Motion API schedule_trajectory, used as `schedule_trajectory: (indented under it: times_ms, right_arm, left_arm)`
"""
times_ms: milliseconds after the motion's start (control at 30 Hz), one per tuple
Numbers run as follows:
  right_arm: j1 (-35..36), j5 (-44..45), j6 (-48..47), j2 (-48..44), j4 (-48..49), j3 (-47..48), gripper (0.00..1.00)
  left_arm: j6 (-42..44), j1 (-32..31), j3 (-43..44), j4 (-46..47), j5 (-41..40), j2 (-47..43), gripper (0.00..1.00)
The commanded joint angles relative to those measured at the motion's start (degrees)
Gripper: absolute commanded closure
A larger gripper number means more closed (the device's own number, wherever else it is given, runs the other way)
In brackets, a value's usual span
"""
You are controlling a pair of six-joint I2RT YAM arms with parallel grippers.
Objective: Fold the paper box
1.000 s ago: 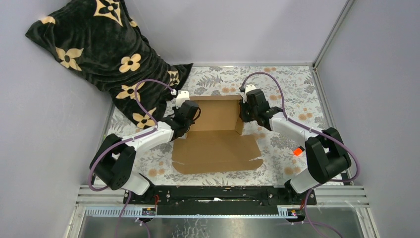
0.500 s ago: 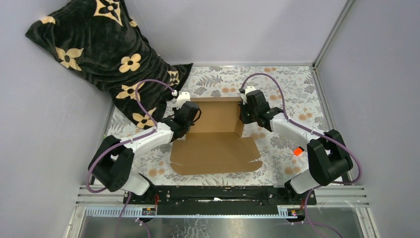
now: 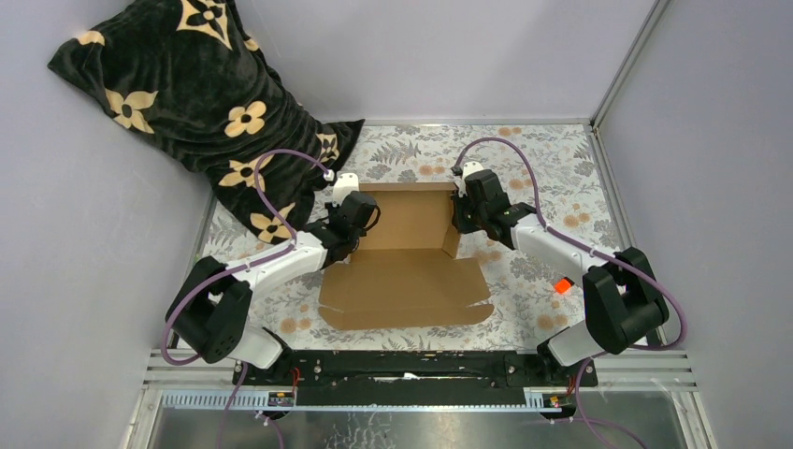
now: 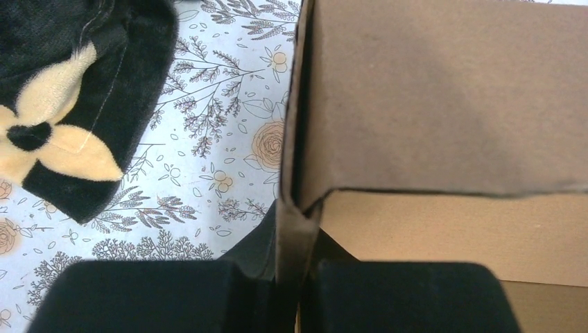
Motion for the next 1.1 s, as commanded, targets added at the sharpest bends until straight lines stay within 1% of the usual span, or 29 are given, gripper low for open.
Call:
schedule_trajectory:
  times_ms: [0, 300, 333, 400, 433, 467, 533, 667, 767, 900, 967, 1000, 1033, 1067]
  right_arm:
    - [-0.9, 5.0, -1.7, -2.6, -8.3, -0.8, 1.00]
    - [-0.9, 6.5, -2.0, -3.0, -9.0, -0.6, 1.00]
    - [-0.9, 6.6, -2.0, -3.0, -9.0, -0.6, 1.00]
    - [-0.9, 6.8, -1.9, -3.2, -9.0, -0.7, 1.00]
    - [-0.9, 6.8, -2.0, -3.2, -9.0, -0.7, 1.00]
    - [-1.0, 6.8, -2.0, -3.2, -9.0, -0.7, 1.00]
    - [-0.9, 7.1, -2.1, -3.3, -9.1, -0.7, 1.00]
    - [-0.9, 7.5, -2.1, -3.4, -9.3, -0.7, 1.00]
    - [-0.9, 7.6, -2.1, -3.4, -9.4, -0.7, 1.00]
    - [-1.0, 7.3, -1.9, -3.2, -9.1, -0.9, 1.00]
    - [-0.9, 6.8, -1.7, -3.1, -8.7, -1.2, 1.00]
    - [-0.9, 6.4, -1.6, -3.0, -8.5, -1.2, 1.00]
    - [-0.9, 6.1, -1.4, -2.8, -8.3, -1.3, 1.00]
    - [-0.9, 5.9, -1.3, -2.6, -8.2, -1.3, 1.00]
  left_arm:
    - [-1.3, 2.1, 1.0, -1.4, -13.6, -2.1, 1.00]
    - [-2.7, 3.3, 1.5, -4.1, -15.5, -3.0, 0.99]
    - [-2.8, 3.5, 1.6, -4.3, -15.5, -3.2, 0.93]
    - [-3.0, 4.0, 1.4, -4.6, -15.4, -3.7, 0.86]
    - [-3.1, 4.3, 1.4, -4.7, -15.4, -3.9, 0.80]
    - [-3.1, 4.6, 1.4, -4.7, -15.2, -4.1, 0.78]
    - [-3.2, 5.0, 1.3, -5.1, -15.3, -4.3, 0.78]
    - [-3.7, 5.7, 1.1, -5.7, -15.2, -4.6, 0.78]
    - [-4.1, 6.1, 0.9, -6.2, -15.6, -4.6, 0.81]
    - [-4.3, 6.6, 1.0, -6.3, -14.4, -4.5, 0.93]
    - [-0.5, 6.7, -0.6, -1.3, -9.0, -5.9, 0.95]
    - [0.6, 6.6, -1.6, 1.6, -6.2, -6.7, 0.90]
    - [0.4, 6.6, -2.0, 2.6, -5.2, -7.2, 0.82]
    - [0.2, 6.7, -2.1, 2.7, -4.9, -7.3, 0.77]
